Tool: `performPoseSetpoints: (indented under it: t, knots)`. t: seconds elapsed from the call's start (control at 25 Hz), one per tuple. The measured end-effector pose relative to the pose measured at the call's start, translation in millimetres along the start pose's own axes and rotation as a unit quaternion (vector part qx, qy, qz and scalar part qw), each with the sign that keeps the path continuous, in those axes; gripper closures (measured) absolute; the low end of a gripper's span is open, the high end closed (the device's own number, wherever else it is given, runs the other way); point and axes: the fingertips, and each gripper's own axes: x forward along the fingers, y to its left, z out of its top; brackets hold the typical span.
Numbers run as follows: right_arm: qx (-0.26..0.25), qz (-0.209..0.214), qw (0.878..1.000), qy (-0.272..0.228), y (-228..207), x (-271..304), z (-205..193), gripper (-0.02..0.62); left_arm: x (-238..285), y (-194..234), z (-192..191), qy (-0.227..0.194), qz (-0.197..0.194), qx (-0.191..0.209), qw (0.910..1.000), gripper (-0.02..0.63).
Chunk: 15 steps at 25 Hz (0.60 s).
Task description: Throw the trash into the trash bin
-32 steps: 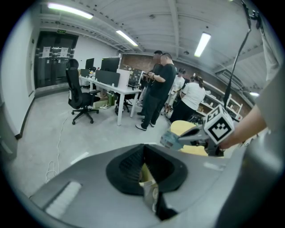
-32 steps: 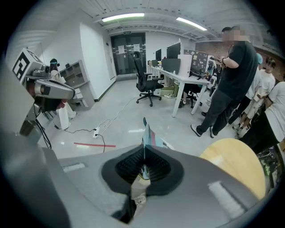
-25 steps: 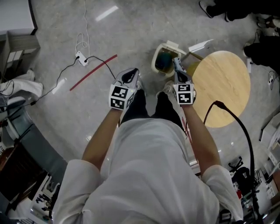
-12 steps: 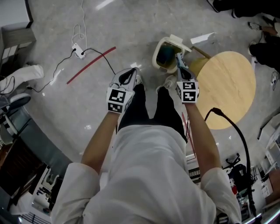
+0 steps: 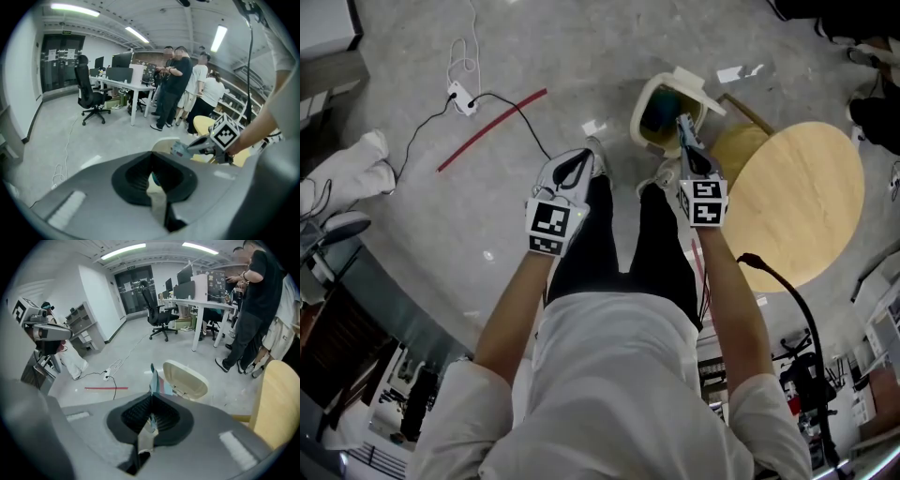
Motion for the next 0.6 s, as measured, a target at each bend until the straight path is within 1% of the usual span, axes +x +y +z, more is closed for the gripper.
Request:
performPoseSetpoints:
  t: [0.24, 0.6]
  knots:
    - [0.001, 0.012, 1.0, 0.011, -2, 38, -17, 0.594, 27, 6, -25, 0.01, -0.001, -0.01, 0.9999, 0.601]
    - [0.021, 0.014, 0.999, 0.024, -12, 91, -51, 0.592, 61, 2, -76, 0.033, -0.009, -0.024, 0.9991, 0.601]
